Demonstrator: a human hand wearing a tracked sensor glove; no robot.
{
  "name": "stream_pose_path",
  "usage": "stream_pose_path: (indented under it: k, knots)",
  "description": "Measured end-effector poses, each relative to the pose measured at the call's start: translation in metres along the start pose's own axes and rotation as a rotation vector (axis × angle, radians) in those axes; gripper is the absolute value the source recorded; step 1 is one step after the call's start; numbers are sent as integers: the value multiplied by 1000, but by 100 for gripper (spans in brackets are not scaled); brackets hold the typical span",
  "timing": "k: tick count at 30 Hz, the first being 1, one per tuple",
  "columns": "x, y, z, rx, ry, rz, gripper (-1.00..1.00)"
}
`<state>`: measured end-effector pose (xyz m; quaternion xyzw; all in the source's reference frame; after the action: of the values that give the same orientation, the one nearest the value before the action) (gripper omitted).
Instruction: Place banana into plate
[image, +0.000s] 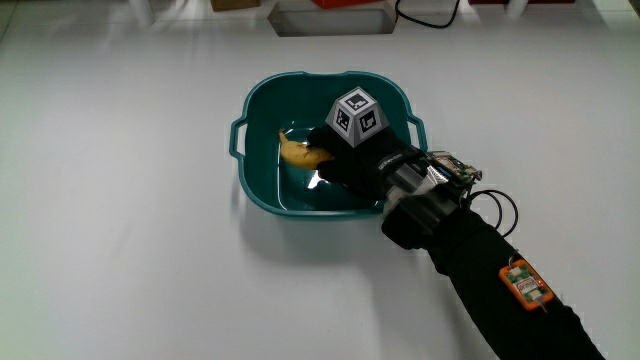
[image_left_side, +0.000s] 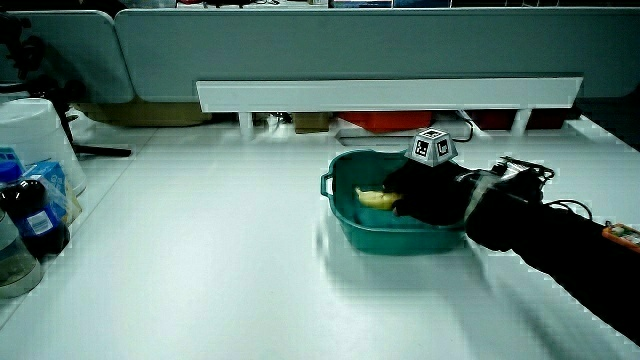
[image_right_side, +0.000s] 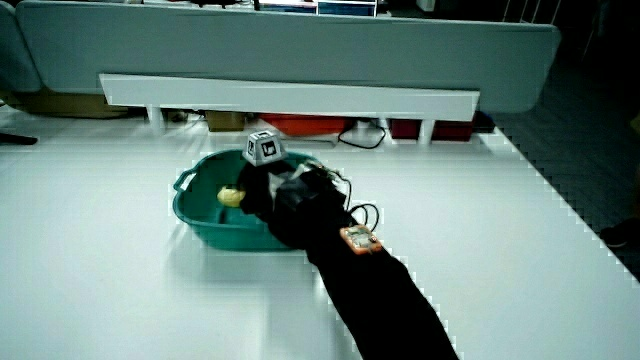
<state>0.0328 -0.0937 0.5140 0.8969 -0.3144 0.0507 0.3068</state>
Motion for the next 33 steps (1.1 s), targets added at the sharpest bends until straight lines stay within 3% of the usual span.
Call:
stream_pose_path:
  k: [7, 15, 20, 26, 33]
  knots:
    - [-7, 10, -11, -69, -35, 2, 0]
    - [-7, 14, -19, -83, -34, -6, 0]
    - [-3, 19, -29, -129, -46, -21, 0]
    - [-1, 19, -31, -145, -43, -30, 0]
    - [-2, 19, -33, -151, -74, -30, -25]
